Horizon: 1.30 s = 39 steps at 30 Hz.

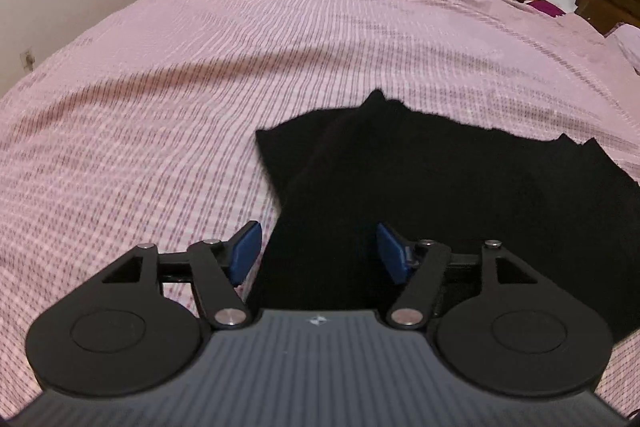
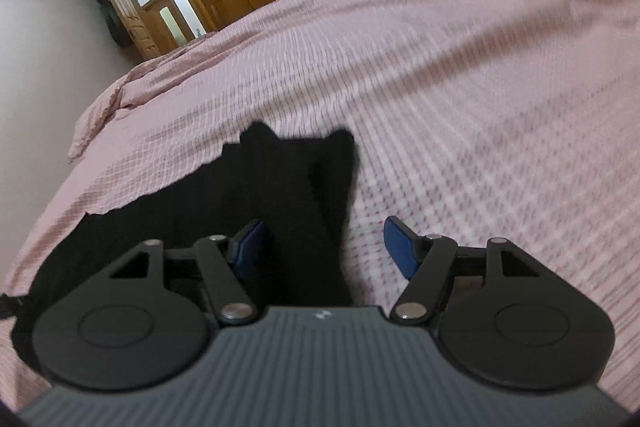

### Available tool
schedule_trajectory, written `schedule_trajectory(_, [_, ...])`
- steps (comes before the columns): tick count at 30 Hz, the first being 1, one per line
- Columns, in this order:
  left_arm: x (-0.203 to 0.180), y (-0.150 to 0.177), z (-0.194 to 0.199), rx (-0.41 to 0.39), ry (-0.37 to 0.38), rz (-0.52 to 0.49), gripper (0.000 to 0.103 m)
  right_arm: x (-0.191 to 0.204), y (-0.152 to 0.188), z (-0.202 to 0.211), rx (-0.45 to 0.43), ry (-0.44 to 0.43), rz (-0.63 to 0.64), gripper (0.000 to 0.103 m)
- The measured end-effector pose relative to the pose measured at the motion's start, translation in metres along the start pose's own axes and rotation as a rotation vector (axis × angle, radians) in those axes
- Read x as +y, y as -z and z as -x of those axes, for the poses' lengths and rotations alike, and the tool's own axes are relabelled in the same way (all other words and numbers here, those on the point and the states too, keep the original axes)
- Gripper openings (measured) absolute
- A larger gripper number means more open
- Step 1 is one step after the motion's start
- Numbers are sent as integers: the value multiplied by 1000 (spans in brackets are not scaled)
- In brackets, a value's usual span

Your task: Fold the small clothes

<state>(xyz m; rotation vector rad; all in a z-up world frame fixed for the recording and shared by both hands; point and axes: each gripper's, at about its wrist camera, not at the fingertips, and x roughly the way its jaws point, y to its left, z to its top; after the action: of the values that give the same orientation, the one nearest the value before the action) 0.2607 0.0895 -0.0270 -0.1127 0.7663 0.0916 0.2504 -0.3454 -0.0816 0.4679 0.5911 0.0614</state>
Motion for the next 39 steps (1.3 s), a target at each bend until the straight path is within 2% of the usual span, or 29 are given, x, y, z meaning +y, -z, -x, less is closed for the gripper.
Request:
schedule_trajectory(3, [4, 6, -3, 8, 0, 33, 76, -4, 7, -2, -22, -22, -3, 70])
schedule_trajectory(6, [7, 9, -4, 13, 8, 61, 77, -3, 4, 0, -3, -39, -26, 71])
schedule_trajectory(11, [8, 10, -4, 21, 9, 64, 79, 0, 10, -1, 22, -162, -76, 73])
schedule_trajectory(23, [4, 12, -4, 35, -3, 72, 80, 1, 19, -10, -37, -175, -65, 72])
schedule_trajectory(28, [3, 13, -3, 36, -5, 78, 81, -9, 18, -16, -53, -221, -169, 50])
schedule_trajectory(32, [4, 12, -3, 40, -2, 79, 81, -11, 18, -16, -46, -239, -183, 42])
schedule_trajectory(34, [4, 12, -3, 42, -1, 83, 81, -12, 18, -16, -34, -257, -188, 34])
schedule_trajectory(39, [4, 11, -2, 46, -1, 82, 81, -13, 19, -16, -31, -261, -189, 34])
